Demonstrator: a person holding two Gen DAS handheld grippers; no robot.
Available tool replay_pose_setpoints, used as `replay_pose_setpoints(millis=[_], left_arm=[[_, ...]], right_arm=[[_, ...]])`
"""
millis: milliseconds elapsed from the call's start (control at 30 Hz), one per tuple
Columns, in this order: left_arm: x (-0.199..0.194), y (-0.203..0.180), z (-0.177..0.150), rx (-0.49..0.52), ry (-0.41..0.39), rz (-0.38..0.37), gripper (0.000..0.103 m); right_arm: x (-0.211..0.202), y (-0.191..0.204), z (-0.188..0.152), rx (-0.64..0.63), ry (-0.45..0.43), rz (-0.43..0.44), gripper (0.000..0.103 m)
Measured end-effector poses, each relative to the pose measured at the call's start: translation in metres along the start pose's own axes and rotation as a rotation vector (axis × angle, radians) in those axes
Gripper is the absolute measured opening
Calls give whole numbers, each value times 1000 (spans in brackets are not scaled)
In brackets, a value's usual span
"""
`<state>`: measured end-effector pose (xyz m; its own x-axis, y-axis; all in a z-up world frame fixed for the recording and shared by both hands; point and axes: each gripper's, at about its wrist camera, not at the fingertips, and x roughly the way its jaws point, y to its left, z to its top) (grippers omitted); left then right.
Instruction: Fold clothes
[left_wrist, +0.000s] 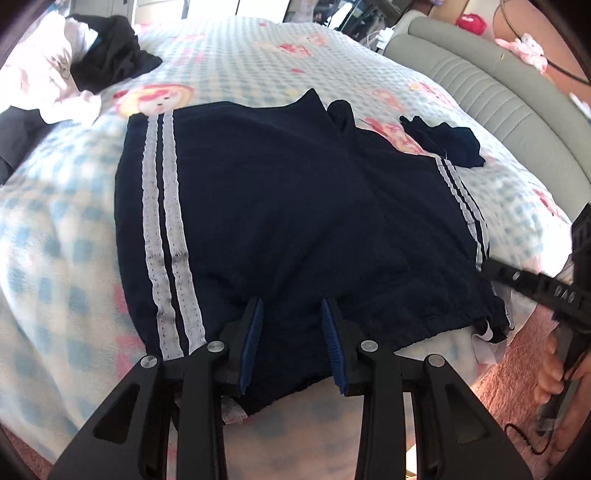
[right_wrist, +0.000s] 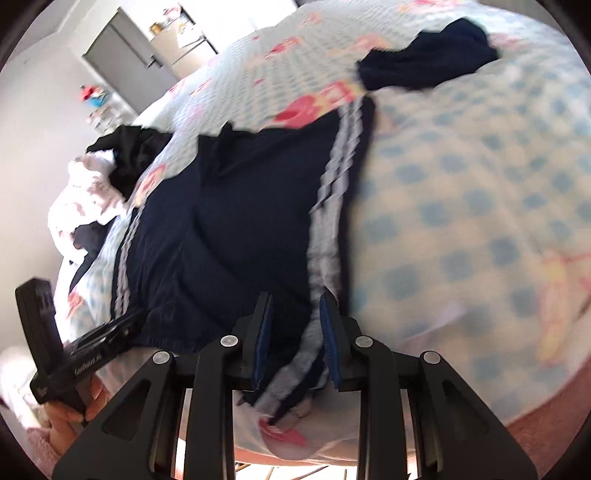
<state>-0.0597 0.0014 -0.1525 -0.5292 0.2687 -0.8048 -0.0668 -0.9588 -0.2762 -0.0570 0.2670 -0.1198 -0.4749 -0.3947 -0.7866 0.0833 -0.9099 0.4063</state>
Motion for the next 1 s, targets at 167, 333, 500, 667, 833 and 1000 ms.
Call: replay_pose_setpoints(millis=[167, 333, 500, 667, 833, 1000], left_arm=[[-11, -20, -2, 23, -58, -109, 35], [11, -65, 9, 115, -14, -165, 35], [44, -68, 1, 162, 68, -91, 35], [26, -59, 3, 112, -5, -195, 36], [34, -55, 2, 140, 19, -158, 36], [35, -48, 10, 127, 17, -189, 37]], right_arm=[[-16, 3, -1, -3, -43, 35, 38], [2, -1, -11, 13, 25, 8, 34], [-25, 5, -9, -23, -34, -128, 40], [-32, 8, -19, 0, 28, 43, 56], [-1, -5, -34, 89, 121, 10, 53], [-15, -4, -25, 64, 58, -14, 54]])
